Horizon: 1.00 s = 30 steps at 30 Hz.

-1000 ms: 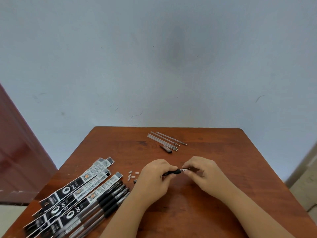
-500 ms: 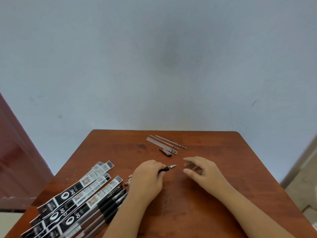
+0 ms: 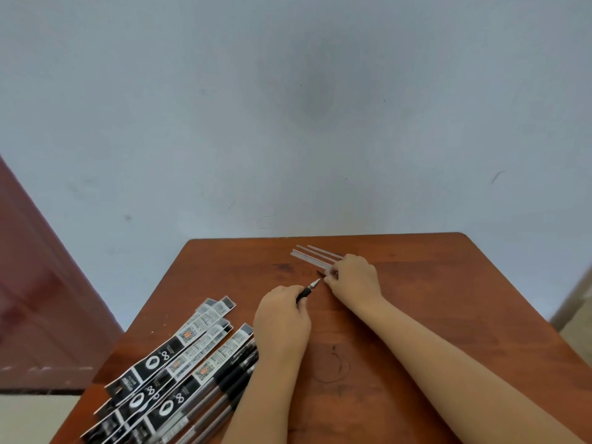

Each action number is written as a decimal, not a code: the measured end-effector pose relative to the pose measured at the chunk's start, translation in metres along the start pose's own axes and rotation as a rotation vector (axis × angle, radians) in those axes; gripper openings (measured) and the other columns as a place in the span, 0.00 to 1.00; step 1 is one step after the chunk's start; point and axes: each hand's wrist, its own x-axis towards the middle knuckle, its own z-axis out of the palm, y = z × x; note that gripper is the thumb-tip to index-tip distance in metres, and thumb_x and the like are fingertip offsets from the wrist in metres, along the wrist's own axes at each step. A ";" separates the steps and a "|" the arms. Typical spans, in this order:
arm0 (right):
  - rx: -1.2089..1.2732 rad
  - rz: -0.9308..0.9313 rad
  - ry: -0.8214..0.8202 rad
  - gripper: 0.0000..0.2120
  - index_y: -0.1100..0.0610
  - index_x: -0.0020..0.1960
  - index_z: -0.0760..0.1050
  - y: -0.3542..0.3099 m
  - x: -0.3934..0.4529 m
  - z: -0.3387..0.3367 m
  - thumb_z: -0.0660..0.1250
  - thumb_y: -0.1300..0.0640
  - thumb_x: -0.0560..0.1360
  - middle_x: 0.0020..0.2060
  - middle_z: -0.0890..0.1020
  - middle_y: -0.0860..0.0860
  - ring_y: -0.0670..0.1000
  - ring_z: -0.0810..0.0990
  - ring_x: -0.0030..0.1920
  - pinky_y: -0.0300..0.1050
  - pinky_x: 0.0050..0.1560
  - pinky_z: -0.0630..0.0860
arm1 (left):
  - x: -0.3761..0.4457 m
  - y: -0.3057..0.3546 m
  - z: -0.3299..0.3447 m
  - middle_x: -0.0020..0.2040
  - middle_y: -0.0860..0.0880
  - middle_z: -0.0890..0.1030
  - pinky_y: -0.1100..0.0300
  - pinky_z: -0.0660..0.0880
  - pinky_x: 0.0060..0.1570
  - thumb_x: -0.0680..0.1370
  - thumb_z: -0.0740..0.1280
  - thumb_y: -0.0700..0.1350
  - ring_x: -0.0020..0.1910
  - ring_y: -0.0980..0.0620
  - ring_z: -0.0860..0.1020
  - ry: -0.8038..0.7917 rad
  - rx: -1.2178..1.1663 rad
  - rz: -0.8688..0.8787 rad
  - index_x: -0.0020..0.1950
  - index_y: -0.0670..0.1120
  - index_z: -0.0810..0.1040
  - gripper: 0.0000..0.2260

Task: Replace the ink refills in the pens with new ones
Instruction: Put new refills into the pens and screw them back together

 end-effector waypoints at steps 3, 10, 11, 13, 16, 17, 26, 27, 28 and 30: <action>0.099 -0.026 0.067 0.13 0.58 0.55 0.76 -0.002 -0.004 0.003 0.59 0.53 0.76 0.54 0.75 0.56 0.55 0.70 0.56 0.47 0.54 0.67 | 0.000 -0.001 -0.001 0.52 0.49 0.79 0.67 0.61 0.43 0.77 0.61 0.42 0.52 0.51 0.74 0.001 0.006 0.007 0.58 0.47 0.77 0.11; 0.293 -0.128 0.072 0.09 0.57 0.51 0.78 0.023 -0.031 -0.032 0.64 0.55 0.74 0.46 0.81 0.52 0.50 0.76 0.47 0.35 0.44 0.67 | 0.000 0.003 -0.002 0.53 0.51 0.79 0.70 0.60 0.42 0.78 0.60 0.43 0.53 0.54 0.73 -0.015 0.000 0.085 0.59 0.49 0.77 0.12; 0.318 -0.134 0.063 0.09 0.57 0.50 0.79 0.028 -0.038 -0.038 0.65 0.55 0.73 0.44 0.80 0.51 0.47 0.75 0.44 0.29 0.41 0.66 | 0.000 0.004 -0.001 0.52 0.50 0.79 0.70 0.60 0.42 0.78 0.60 0.43 0.52 0.53 0.74 -0.023 0.001 0.091 0.59 0.48 0.77 0.12; 0.383 -0.128 0.052 0.07 0.57 0.49 0.79 0.038 -0.052 -0.046 0.66 0.58 0.72 0.40 0.77 0.47 0.39 0.70 0.37 0.24 0.38 0.65 | 0.000 0.005 0.000 0.52 0.50 0.79 0.66 0.64 0.44 0.78 0.61 0.43 0.52 0.52 0.74 -0.035 0.008 0.093 0.59 0.48 0.77 0.12; 0.451 -0.100 0.083 0.07 0.57 0.48 0.80 0.049 -0.066 -0.046 0.67 0.62 0.71 0.35 0.73 0.40 0.38 0.69 0.35 0.21 0.38 0.65 | -0.002 0.006 0.002 0.52 0.49 0.79 0.63 0.67 0.48 0.77 0.61 0.42 0.53 0.52 0.74 -0.069 0.007 0.136 0.59 0.48 0.77 0.12; 0.467 -0.100 0.097 0.07 0.57 0.48 0.80 0.051 -0.069 -0.043 0.67 0.64 0.71 0.35 0.73 0.38 0.38 0.70 0.35 0.21 0.39 0.65 | -0.002 0.008 0.003 0.53 0.50 0.79 0.63 0.67 0.50 0.77 0.61 0.43 0.54 0.52 0.74 -0.089 0.011 0.168 0.59 0.48 0.77 0.12; 0.513 -0.187 0.141 0.08 0.58 0.46 0.81 0.057 -0.071 -0.035 0.69 0.66 0.69 0.38 0.76 0.45 0.39 0.73 0.38 0.22 0.43 0.68 | -0.006 0.011 0.008 0.58 0.52 0.78 0.66 0.64 0.56 0.78 0.60 0.43 0.57 0.54 0.72 -0.202 0.056 0.344 0.62 0.49 0.75 0.13; 0.516 -0.201 0.154 0.08 0.59 0.45 0.81 0.057 -0.071 -0.034 0.69 0.67 0.68 0.38 0.76 0.46 0.39 0.73 0.38 0.22 0.43 0.68 | -0.007 0.011 0.009 0.58 0.52 0.77 0.67 0.63 0.55 0.78 0.60 0.44 0.57 0.54 0.71 -0.204 0.056 0.353 0.62 0.49 0.74 0.13; 0.517 -0.216 0.165 0.08 0.59 0.44 0.82 0.057 -0.072 -0.033 0.69 0.68 0.67 0.38 0.76 0.46 0.38 0.72 0.38 0.21 0.43 0.67 | -0.007 0.011 0.009 0.58 0.52 0.77 0.67 0.63 0.55 0.78 0.60 0.44 0.57 0.54 0.71 -0.207 0.056 0.361 0.62 0.50 0.74 0.13; 0.521 -0.234 0.168 0.08 0.60 0.44 0.82 0.058 -0.072 -0.033 0.69 0.69 0.67 0.38 0.76 0.47 0.37 0.72 0.37 0.21 0.43 0.67 | -0.008 0.011 0.010 0.58 0.53 0.77 0.69 0.62 0.55 0.78 0.60 0.44 0.57 0.55 0.71 -0.206 0.054 0.374 0.63 0.50 0.74 0.13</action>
